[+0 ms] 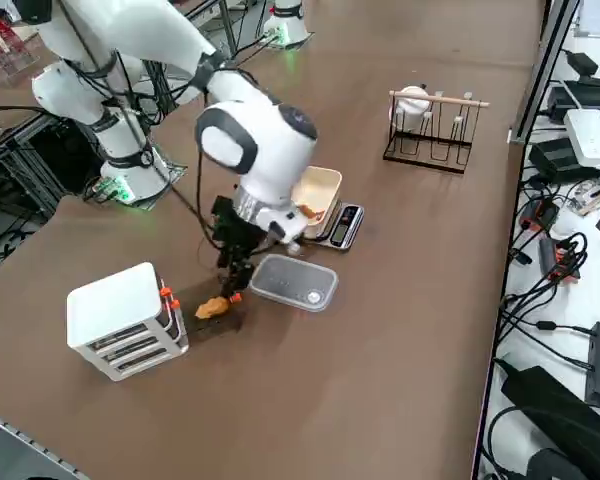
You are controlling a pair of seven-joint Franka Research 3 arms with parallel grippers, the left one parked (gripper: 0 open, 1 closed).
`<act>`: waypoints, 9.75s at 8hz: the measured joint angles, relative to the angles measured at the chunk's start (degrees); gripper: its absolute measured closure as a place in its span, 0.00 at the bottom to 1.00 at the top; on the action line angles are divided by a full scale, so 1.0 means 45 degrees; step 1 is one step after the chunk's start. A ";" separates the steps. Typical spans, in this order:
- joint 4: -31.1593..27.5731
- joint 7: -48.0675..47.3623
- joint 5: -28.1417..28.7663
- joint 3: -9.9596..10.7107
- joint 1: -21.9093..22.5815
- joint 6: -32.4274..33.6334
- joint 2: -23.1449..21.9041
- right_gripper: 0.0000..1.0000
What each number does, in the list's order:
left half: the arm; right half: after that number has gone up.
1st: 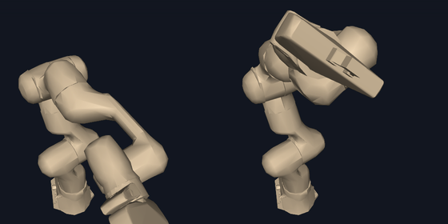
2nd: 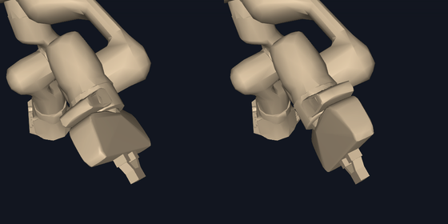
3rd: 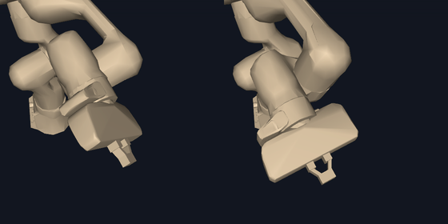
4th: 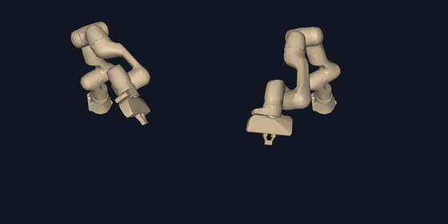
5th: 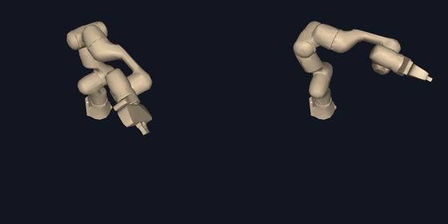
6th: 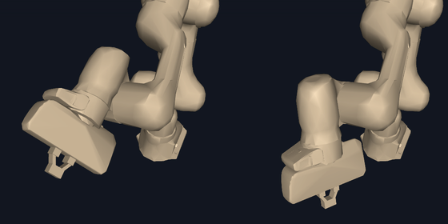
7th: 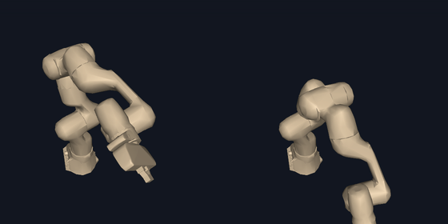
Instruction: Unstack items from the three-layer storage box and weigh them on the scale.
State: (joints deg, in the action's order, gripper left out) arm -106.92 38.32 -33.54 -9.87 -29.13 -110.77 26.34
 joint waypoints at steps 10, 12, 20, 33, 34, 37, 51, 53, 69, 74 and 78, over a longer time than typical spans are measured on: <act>-0.1991 0.0083 -0.0002 0.0048 -0.1379 -0.3757 0.0448 0.16; -0.1987 0.0092 -0.0009 0.0060 -0.1557 -0.3838 0.0571 0.26; -0.1301 0.0035 0.1967 -0.1828 -0.1492 -0.0063 -0.1582 0.57; 0.0029 -0.7851 0.6309 -0.3043 0.0274 0.0011 -0.1015 0.04; 0.0046 -0.7502 0.5336 -0.3015 0.0098 0.0166 -0.1162 0.17; 0.0036 -0.4091 0.3846 -0.2916 -0.0836 0.0462 -0.1262 0.67; -0.2914 0.1554 0.1347 -0.2828 -0.3769 -0.4480 -0.0097 0.98; -0.2944 0.1554 0.0849 -0.2837 -0.3941 -0.4539 -0.0100 0.98; -0.3117 0.0328 -0.1542 -0.2452 -0.4987 -0.3396 -0.0095 0.98; -0.3077 0.0298 -0.1581 -0.2459 -0.4986 -0.3196 -0.0086 0.98; -0.2514 0.0105 -0.0691 -0.2782 -0.4995 -0.2745 -0.0118 0.98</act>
State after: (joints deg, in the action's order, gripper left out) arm -118.23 38.80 -36.65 -22.39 -51.60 -123.12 25.80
